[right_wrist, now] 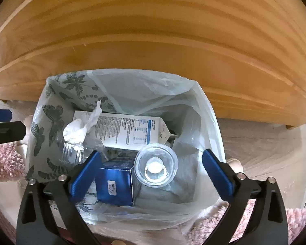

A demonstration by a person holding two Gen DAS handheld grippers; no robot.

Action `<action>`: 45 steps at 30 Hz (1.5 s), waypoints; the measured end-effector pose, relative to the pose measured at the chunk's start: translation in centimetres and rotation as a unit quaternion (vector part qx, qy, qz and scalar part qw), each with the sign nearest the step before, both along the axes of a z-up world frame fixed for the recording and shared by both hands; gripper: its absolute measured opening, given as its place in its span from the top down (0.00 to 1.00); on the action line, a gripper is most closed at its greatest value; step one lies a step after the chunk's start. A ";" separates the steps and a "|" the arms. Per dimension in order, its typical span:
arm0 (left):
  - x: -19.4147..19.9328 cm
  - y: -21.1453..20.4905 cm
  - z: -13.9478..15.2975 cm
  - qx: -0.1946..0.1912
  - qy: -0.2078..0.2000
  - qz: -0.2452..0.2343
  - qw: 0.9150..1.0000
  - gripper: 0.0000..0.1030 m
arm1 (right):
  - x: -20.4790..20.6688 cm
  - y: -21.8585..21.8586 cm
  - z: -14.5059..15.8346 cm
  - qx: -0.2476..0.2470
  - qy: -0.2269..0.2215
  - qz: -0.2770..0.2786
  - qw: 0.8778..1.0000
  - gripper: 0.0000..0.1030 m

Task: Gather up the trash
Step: 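Lower the bottle into the bag and open the right tool, then raise both tools from the bag back toward the bed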

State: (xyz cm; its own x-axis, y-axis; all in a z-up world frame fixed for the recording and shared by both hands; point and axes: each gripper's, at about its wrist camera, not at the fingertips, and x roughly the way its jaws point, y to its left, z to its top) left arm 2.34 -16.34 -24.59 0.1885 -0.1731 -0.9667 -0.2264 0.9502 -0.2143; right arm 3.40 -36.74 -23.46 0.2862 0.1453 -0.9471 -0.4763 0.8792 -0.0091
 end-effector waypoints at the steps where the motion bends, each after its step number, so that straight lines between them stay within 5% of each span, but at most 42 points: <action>1: 0.0 0.0 0.0 0.000 -0.001 0.000 1.000 0.17 | 0.0 -0.1 0.1 0.001 -0.001 -0.002 1.000 0.08; 31: -0.2 -0.3 1.0 -0.022 -0.024 -0.003 0.999 0.17 | -0.2 -0.5 3.8 -0.007 -0.072 -0.016 0.997 0.08; 45: -0.8 -0.9 5.5 -0.013 -0.149 -0.014 0.989 0.17 | -0.5 -0.9 6.3 0.025 -0.100 -0.039 0.994 0.08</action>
